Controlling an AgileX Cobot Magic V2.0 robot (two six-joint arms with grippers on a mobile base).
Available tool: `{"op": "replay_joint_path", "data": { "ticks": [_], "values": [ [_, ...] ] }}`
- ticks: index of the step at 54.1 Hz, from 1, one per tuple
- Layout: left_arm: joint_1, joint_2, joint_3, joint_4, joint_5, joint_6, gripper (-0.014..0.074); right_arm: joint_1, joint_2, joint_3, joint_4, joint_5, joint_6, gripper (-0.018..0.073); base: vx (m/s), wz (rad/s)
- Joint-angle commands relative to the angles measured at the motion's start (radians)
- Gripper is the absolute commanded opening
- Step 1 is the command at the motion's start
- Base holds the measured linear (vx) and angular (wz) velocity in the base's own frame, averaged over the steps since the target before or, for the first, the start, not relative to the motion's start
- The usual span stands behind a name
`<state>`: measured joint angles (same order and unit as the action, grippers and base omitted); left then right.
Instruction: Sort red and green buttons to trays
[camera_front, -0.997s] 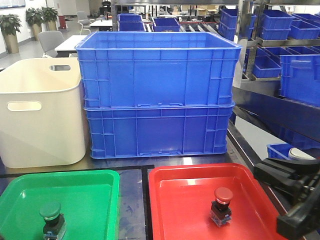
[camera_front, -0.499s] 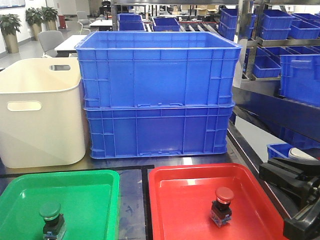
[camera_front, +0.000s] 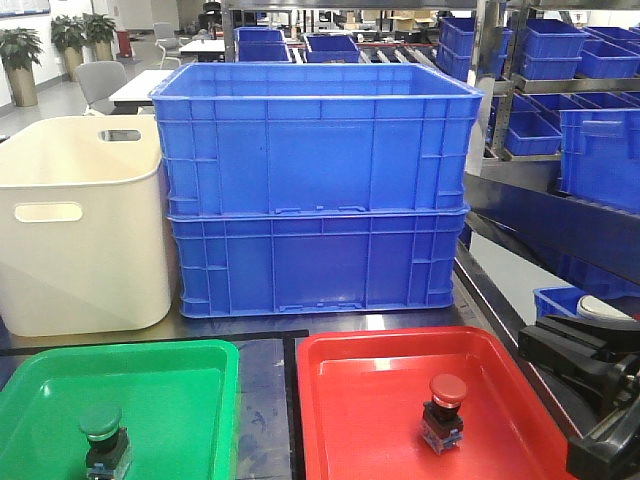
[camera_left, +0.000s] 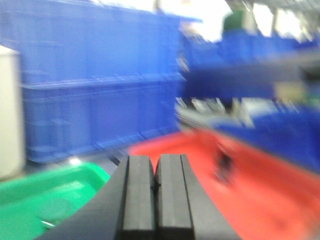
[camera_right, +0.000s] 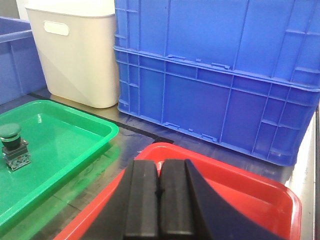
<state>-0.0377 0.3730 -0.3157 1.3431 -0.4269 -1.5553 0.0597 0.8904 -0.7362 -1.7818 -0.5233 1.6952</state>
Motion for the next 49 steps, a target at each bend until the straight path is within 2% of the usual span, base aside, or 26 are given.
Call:
{"op": "replay_joint_path", "data": {
  "ticks": [1,2,3,6,10,12,14,16,25,29,33,49],
  "values": [
    [-0.003,0.019,0.035,-0.526,0.149,0.419,-0.0006,-0.003,-0.011,-0.030,0.006,0.021,-0.001,-0.0011,0.00,0.00],
    [-0.003,0.019,0.055,-0.645,0.189,0.565,-0.0006,-0.003,-0.011,-0.030,0.006,0.021,-0.001,-0.0011,0.00,0.00],
    [-0.003,0.019,0.064,-0.722,0.212,0.635,-0.0006,-0.003,-0.011,-0.030,0.006,0.021,-0.001,-0.0011,0.00,0.00],
    [-0.003,0.019,0.096,-1.042,0.324,0.927,-0.0006,-0.003,-0.011,-0.030,0.006,0.021,-0.001,-0.0011,0.00,0.00],
    [-0.003,0.009,0.124,-1.256,0.450,1.234,-0.0006,-0.003,-0.011,-0.030,0.006,0.021,-0.001,-0.0011,0.00,0.00],
    [-0.001,-0.015,0.138,-1.317,0.473,1.319,-0.0006,-0.003,-0.011,-0.030,0.006,0.021,-0.001,-0.0011,0.00,0.00],
    [-0.001,-0.047,0.161,-1.343,0.479,1.381,-0.0006,-0.003,-0.011,-0.030,0.006,0.021,-0.001,-0.0011,0.00,0.00],
    [-0.001,-0.098,0.190,-1.343,0.475,1.404,-0.0006,-0.003,-0.011,-0.030,0.006,0.021,-0.001,-0.0011,0.00,0.00],
    [0.022,-0.328,0.322,-1.296,0.464,1.383,-0.0006,-0.003,-0.011,-0.030,0.006,0.021,-0.001,-0.0011,0.00,0.00],
    [0.027,-0.403,0.317,-1.258,0.547,1.383,-0.0006,-0.003,-0.011,-0.030,0.006,0.021,-0.001,-0.0011,0.00,0.00],
    [0.027,-0.396,0.317,-1.207,0.548,1.383,-0.0006,-0.003,-0.011,-0.028,0.006,0.021,-0.001,-0.0011,0.00,0.00],
    [0.027,-0.397,0.317,-1.210,0.553,1.383,-0.0006,-0.003,-0.011,-0.029,0.006,0.022,-0.001,-0.0011,0.00,0.00]
  ]
}}
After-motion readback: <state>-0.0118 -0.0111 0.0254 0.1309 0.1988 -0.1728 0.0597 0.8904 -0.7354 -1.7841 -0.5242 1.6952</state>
